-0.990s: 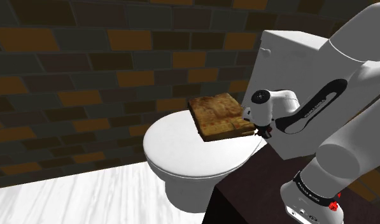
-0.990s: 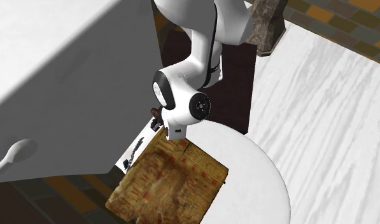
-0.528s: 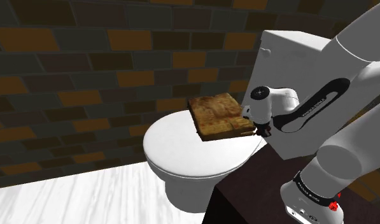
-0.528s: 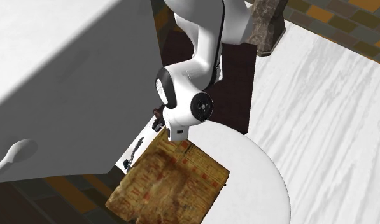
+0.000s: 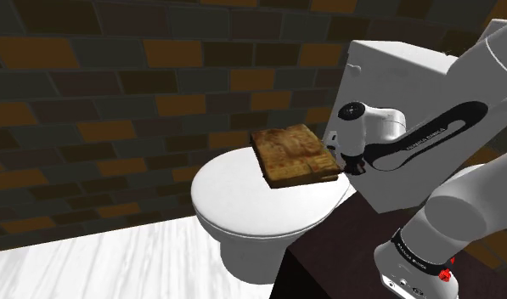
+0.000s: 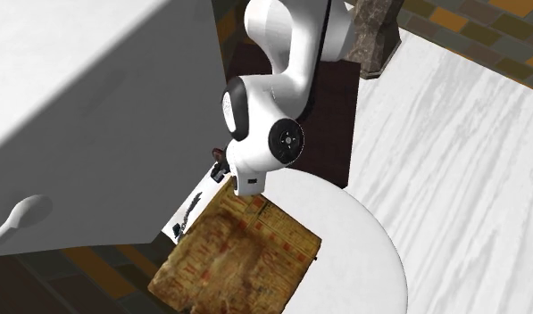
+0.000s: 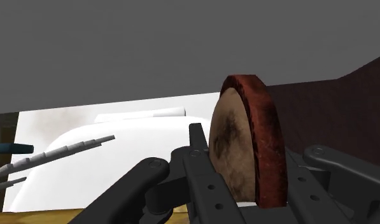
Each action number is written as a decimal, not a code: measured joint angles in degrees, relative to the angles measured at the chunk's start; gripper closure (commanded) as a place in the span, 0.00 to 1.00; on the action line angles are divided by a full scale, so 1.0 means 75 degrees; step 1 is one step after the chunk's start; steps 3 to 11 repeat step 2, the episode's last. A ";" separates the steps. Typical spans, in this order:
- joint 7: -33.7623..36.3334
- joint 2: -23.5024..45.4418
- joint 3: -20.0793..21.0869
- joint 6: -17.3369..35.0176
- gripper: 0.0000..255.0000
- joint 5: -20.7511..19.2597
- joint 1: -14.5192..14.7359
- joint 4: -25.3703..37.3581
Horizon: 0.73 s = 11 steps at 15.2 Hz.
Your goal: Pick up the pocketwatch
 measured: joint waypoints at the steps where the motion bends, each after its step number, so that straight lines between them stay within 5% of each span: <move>1: -0.0109 -0.0124 -0.0008 -0.0091 1.00 0.0099 0.0031 -0.0008; 11: -0.0200 -0.0215 -0.0025 -0.0154 1.00 0.0160 0.0043 -0.0012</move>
